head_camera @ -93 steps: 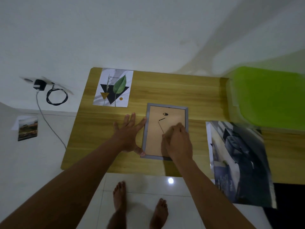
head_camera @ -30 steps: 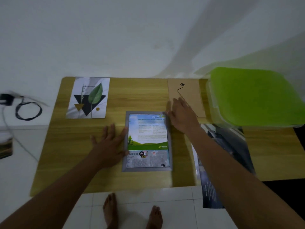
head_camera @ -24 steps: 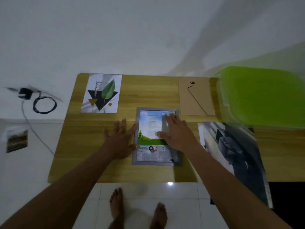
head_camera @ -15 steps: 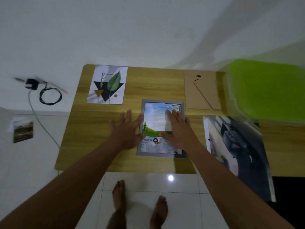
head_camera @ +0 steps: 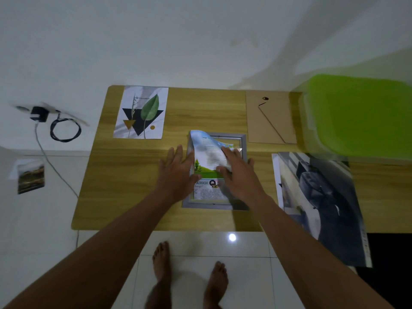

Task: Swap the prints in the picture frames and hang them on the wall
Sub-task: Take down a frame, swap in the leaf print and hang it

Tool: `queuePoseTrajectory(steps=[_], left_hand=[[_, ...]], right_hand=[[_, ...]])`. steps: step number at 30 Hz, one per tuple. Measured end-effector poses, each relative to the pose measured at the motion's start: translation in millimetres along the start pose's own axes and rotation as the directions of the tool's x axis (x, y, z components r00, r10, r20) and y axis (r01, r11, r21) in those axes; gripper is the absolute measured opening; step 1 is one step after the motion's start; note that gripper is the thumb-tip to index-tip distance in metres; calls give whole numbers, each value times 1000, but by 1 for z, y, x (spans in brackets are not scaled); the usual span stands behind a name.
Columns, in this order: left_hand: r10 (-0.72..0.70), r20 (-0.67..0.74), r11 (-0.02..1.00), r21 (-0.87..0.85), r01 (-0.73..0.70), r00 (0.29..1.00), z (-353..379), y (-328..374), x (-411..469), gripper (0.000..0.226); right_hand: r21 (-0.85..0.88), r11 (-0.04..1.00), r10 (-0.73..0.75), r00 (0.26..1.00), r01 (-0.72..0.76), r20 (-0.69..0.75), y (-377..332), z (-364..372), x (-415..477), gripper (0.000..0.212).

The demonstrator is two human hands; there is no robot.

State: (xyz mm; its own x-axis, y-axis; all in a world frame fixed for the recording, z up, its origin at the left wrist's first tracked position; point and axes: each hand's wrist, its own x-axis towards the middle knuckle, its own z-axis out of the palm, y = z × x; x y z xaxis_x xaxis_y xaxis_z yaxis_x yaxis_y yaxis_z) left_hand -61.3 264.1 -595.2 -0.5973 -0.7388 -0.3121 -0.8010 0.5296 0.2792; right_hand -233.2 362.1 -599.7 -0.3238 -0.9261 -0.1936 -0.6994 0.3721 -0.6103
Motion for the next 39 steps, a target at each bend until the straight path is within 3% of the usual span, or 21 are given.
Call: queuePoseTrajectory(steps=[4,7,11,16,20,23,25,28,33,35,37,39], left_hand=[[17,-257,945,-313,-100,966,-11,14,-2,52],[-105,-350,852,-515,-98,931,-23,24,-2,33],[-242,-262,708,-706,-15,934,-28,24,4,24],[-197,-169,537,-843,-38,966,-44,33,-7,23],[-148,-76,387,-922,-13,986,-58,49,-14,15],[-135,68,253,-962,100,989,-69,64,-18,25],[-114,134,197,-968,155,984,-76,72,-20,28],[-50,128,291,-947,137,991,-79,78,-24,22],[68,-82,674,-731,-106,994,-69,86,-30,36],[50,-147,727,-673,-137,988,-68,92,-32,38],[-31,-252,736,-661,-149,967,-67,97,-34,46],[-140,-316,760,-641,-103,938,-65,100,-35,61]], right_hand=[[33,999,37,999,-38,32,-3,-5,0,61],[19,998,57,997,-58,49,-5,-10,2,65],[-38,995,96,994,-94,45,-10,-13,4,77],[-3,998,68,987,-69,-145,-32,-21,-10,76],[266,962,100,984,-58,-148,-55,-34,-18,37],[543,832,183,980,-116,-71,-66,-51,-27,32],[628,766,221,973,-133,-63,-66,-62,-32,23],[708,688,274,961,-160,-49,-62,-77,-40,17],[884,411,278,954,-224,112,-54,-93,-53,27],[856,463,302,949,-228,90,-48,-96,-56,19],[819,532,330,943,-214,32,-38,-99,-61,27],[841,506,349,937,-190,2,-27,-103,-68,34]])
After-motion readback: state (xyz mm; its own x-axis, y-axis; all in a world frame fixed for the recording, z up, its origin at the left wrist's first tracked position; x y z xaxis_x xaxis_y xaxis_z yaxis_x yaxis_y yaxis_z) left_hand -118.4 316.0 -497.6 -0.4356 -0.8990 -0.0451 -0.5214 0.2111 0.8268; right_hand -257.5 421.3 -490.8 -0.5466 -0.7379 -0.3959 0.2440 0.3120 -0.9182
